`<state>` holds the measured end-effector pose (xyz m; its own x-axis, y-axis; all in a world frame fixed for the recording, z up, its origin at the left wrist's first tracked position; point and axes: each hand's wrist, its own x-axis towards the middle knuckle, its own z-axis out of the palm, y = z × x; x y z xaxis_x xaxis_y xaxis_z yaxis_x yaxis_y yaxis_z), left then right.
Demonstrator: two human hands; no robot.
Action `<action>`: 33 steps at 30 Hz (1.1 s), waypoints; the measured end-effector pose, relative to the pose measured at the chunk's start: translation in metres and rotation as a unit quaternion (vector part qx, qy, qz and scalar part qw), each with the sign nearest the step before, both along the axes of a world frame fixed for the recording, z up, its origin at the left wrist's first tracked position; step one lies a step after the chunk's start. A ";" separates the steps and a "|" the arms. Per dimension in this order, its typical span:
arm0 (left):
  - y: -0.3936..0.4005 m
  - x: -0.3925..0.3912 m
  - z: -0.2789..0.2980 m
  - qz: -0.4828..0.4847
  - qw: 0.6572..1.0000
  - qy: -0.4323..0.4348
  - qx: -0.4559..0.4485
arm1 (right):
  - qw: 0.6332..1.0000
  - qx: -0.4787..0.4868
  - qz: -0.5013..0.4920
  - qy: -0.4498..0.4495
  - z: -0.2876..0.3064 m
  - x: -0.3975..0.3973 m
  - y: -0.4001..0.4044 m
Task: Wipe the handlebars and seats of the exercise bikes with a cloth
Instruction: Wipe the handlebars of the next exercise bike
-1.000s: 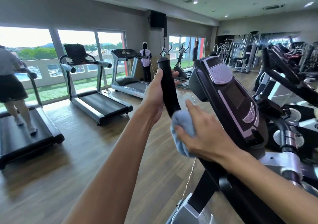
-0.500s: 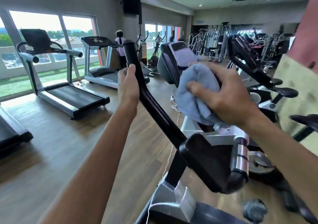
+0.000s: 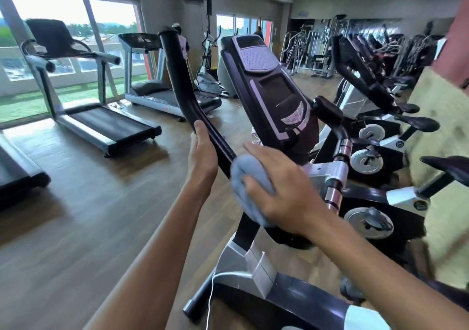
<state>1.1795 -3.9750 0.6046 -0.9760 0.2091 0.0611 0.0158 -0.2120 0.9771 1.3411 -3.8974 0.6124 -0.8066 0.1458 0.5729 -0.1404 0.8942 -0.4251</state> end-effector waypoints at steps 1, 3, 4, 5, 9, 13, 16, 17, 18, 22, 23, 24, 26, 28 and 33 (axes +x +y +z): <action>-0.001 -0.002 0.001 -0.016 0.999 -0.027 0.024 | 1.000 0.006 -0.026 -0.013 0.011 -0.018 -0.006; -0.006 -0.003 0.002 -0.046 0.998 -0.032 0.017 | 0.998 0.026 -0.044 -0.025 0.015 -0.030 -0.012; -0.009 0.000 0.003 -0.040 0.999 -0.017 -0.006 | 0.999 0.026 -0.026 -0.009 0.009 -0.023 -0.012; -0.012 0.002 0.003 -0.037 0.999 0.006 -0.021 | 1.000 0.009 -0.001 0.013 0.001 -0.009 -0.011; -0.022 0.006 0.010 -0.079 0.994 0.044 -0.059 | 0.994 -0.016 0.034 0.101 -0.035 0.033 0.003; -0.019 0.002 0.008 -0.085 0.992 0.050 -0.079 | 0.994 -0.035 0.004 0.105 -0.013 0.001 -0.005; -0.018 0.004 0.008 -0.064 0.994 0.039 -0.073 | 0.996 -0.031 -0.061 0.057 0.012 -0.031 -0.018; -0.018 0.002 0.005 -0.067 0.994 0.047 -0.077 | 0.996 -0.028 -0.061 0.054 0.012 -0.033 -0.020; -0.020 0.001 0.003 -0.064 0.992 0.065 -0.086 | 0.997 -0.022 -0.046 0.066 0.007 -0.028 -0.022; -0.025 0.004 0.002 -0.103 0.985 0.105 -0.094 | 0.991 -0.013 0.027 0.131 -0.018 0.006 -0.013; -0.025 0.005 0.003 -0.107 0.985 0.103 -0.090 | 0.991 -0.021 0.031 0.125 -0.017 0.006 -0.010; -0.025 0.005 0.002 -0.103 0.986 0.100 -0.089 | 0.992 -0.035 0.020 0.116 -0.012 0.001 -0.009; -0.024 0.005 0.002 -0.083 0.987 0.102 -0.093 | 0.993 -0.066 -0.051 0.085 0.003 -0.017 -0.012; -0.023 0.005 0.002 -0.071 0.986 0.111 -0.104 | 0.989 -0.039 -0.136 0.042 0.012 -0.031 -0.021; -0.026 0.002 0.001 -0.082 0.985 0.117 -0.098 | 0.995 0.041 -0.059 0.064 0.000 -0.013 -0.027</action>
